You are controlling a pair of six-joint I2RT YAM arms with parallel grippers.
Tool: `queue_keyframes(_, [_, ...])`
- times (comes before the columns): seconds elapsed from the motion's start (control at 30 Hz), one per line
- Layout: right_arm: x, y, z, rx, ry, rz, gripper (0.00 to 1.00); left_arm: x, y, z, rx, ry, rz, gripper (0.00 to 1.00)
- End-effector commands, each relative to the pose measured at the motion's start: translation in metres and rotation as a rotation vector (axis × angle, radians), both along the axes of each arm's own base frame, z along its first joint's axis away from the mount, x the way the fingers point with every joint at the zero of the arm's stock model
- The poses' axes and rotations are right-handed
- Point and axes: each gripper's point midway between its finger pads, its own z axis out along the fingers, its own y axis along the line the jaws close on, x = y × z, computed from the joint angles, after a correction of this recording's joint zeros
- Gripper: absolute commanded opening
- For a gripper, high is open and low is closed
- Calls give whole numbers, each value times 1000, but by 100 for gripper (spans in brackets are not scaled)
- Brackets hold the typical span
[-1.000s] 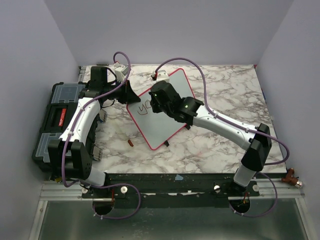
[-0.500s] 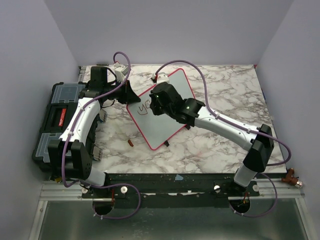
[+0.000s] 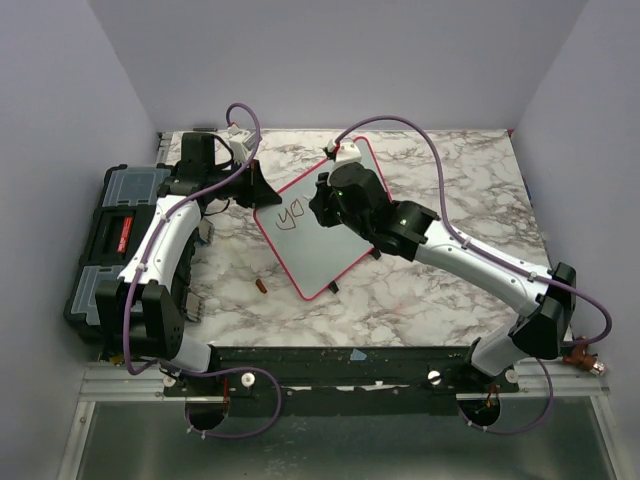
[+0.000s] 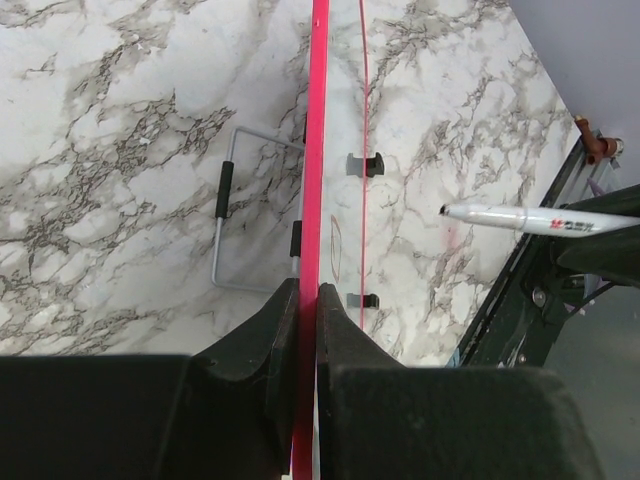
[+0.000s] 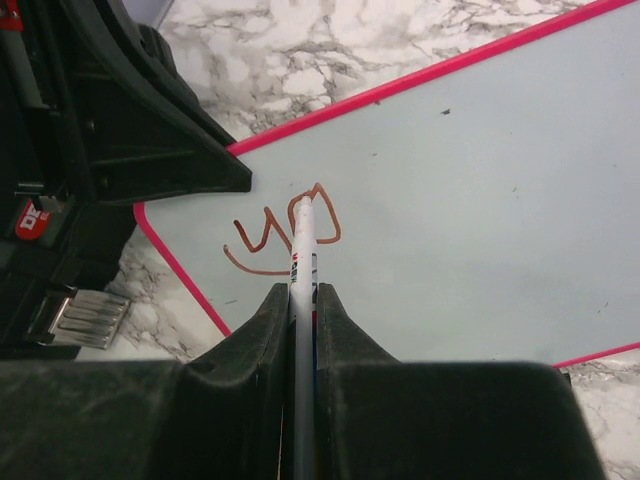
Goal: Write a sentence on the whiteboard
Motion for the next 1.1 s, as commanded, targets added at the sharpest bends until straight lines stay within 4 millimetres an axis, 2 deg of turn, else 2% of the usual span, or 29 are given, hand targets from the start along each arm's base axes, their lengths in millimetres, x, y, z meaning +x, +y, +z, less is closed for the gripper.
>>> queue_keyframes(0.0, [14,-16,7,14,-38,-78,1,3,2,16,16,-97,6,0])
queue_keyframes(0.23, [27,-22,0,7,-21,-89,1,6,6,15,38,-104,31,0])
queue_keyframes(0.5, [24,-4,-20,-4,24,-7,0,6,8,17,51,-122,38,0])
queue_keyframes(0.83, [29,5,-18,-3,17,4,1,5,7,18,47,-127,34,0])
queue_keyframes(1.07, [32,7,-27,-18,24,3,1,5,7,18,49,-127,34,0])
